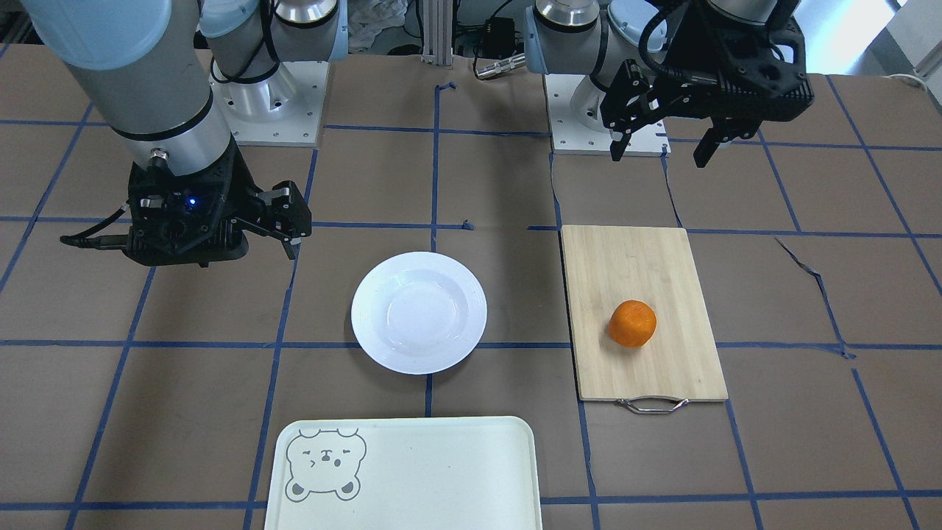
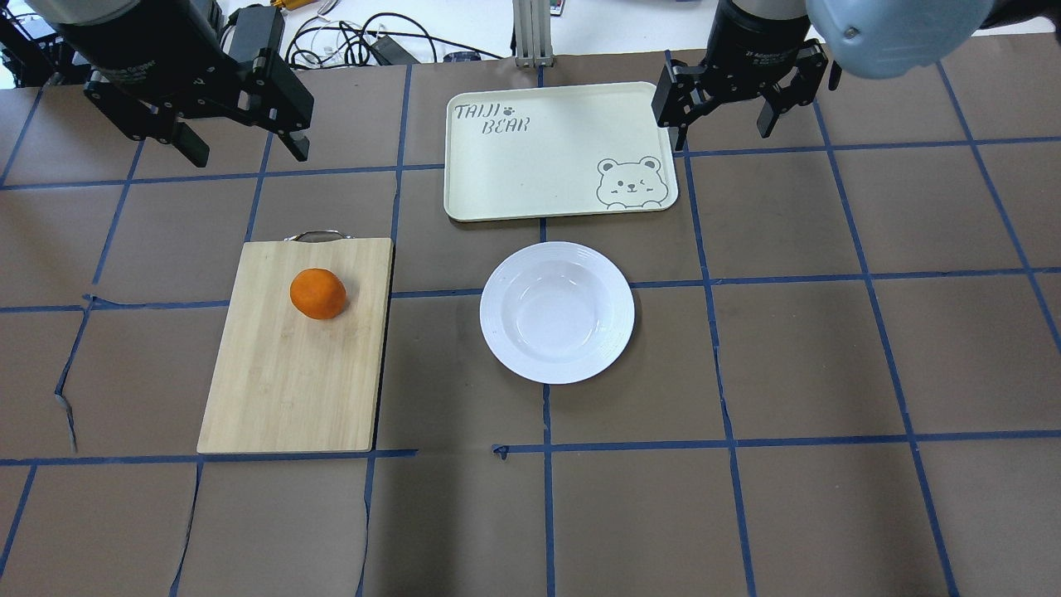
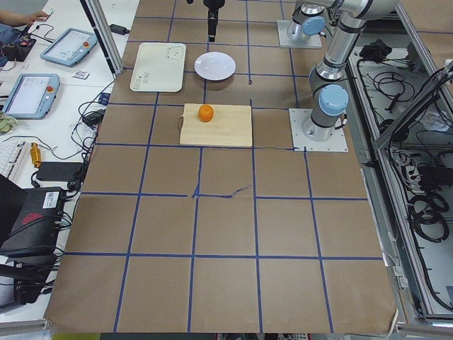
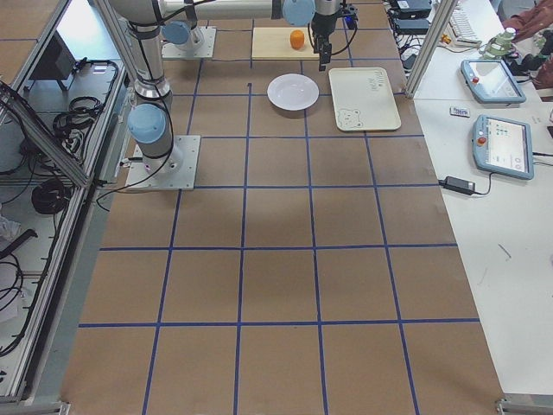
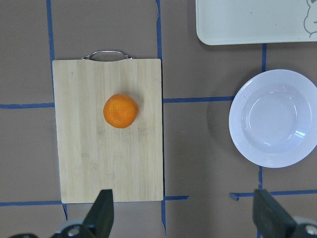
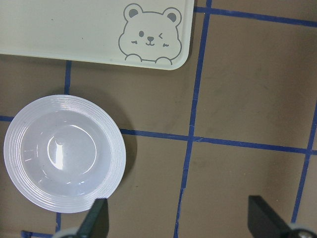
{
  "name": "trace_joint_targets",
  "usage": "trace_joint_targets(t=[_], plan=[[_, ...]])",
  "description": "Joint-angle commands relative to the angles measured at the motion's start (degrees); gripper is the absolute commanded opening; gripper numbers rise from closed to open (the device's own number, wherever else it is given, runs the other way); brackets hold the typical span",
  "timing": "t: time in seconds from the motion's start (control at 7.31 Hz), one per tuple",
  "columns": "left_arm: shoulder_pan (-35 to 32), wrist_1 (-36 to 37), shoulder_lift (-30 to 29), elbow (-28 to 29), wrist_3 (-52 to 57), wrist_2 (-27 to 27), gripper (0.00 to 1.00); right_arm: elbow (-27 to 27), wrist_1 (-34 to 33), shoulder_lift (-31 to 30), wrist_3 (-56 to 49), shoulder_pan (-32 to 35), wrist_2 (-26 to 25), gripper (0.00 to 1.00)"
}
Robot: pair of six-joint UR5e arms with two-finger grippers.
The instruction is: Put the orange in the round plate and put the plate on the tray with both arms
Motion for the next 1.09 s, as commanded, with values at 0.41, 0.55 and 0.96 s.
trace_joint_targets(t=[0.41, 0.55, 0.96], plan=[[0.03, -0.10, 0.13, 0.00, 0.00, 0.00, 1.00, 0.48, -0.01, 0.01, -0.21, -0.40, -0.11, 1.00], [0.03, -0.19, 0.14, -0.09, 0.09, 0.00, 1.00, 0.48, -0.01, 0.10, -0.21, -0.40, -0.20, 1.00], [1.86, 0.16, -1.96, -0.53, 0.26, -0.17, 1.00, 0.48, -0.10, 0.45, -0.04, -0.31, 0.15, 1.00]])
